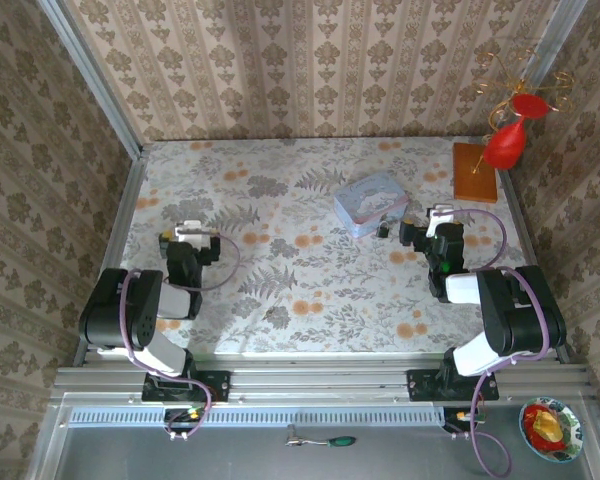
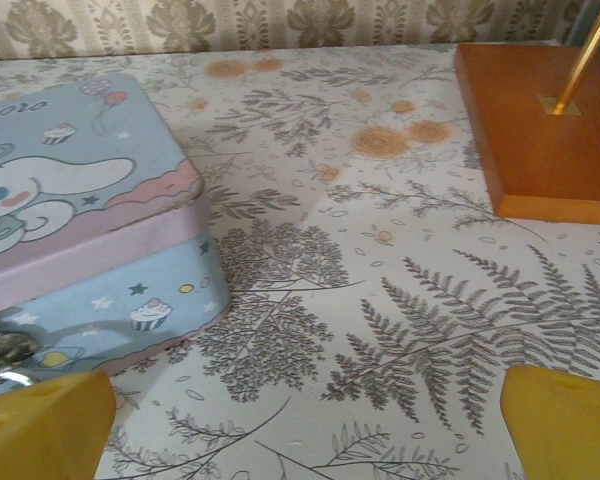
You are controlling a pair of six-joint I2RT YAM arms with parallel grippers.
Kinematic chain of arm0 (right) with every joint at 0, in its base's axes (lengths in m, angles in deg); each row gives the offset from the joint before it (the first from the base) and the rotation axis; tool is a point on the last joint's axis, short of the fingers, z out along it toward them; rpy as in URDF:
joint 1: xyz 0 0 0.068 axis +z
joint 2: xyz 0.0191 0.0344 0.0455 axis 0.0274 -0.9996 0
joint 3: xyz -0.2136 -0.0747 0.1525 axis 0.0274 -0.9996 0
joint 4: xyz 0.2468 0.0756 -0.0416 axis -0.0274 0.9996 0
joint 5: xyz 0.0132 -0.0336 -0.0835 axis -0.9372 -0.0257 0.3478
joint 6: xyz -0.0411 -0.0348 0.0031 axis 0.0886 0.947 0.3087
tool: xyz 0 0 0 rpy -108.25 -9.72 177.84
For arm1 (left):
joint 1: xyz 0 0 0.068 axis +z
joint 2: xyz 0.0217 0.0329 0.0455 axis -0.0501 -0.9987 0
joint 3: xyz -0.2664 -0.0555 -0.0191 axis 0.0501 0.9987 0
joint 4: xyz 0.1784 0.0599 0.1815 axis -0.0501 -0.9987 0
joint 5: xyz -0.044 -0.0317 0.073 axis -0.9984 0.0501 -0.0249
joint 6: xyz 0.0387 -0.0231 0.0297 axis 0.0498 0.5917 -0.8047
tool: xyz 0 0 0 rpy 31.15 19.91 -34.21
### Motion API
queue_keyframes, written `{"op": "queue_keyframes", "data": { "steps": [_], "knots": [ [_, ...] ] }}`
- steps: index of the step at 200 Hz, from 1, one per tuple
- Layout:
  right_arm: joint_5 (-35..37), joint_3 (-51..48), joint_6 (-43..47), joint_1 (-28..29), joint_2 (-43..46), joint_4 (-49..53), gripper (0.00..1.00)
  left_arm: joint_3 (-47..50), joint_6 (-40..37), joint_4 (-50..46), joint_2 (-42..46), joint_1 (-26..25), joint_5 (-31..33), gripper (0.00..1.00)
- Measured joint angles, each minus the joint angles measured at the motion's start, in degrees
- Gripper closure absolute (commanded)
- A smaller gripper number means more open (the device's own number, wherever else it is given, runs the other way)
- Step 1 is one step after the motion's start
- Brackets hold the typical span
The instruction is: Unlock the padlock with the key
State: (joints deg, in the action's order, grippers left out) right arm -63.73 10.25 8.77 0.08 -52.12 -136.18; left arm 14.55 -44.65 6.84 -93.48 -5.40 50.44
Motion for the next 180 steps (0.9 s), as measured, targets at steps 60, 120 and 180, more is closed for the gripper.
{"op": "queue_keyframes", "data": {
  "steps": [60,120,180],
  "knots": [
    [-3.1,0.0,2.6,1.3,4.1,2.1,0.00,-1.4,-3.1,-15.7,25.7,-11.5,7.7,0.00],
    [-1.9,-3.0,2.2,3.6,22.2,10.0,0.00,-13.6,15.6,-48.4,46.8,-10.5,6.8,0.00],
    [-0.8,12.7,-14.9,3.9,42.6,40.9,0.00,-16.1,34.1,-71.4,50.9,-2.3,-0.6,0.00]
  ]
}}
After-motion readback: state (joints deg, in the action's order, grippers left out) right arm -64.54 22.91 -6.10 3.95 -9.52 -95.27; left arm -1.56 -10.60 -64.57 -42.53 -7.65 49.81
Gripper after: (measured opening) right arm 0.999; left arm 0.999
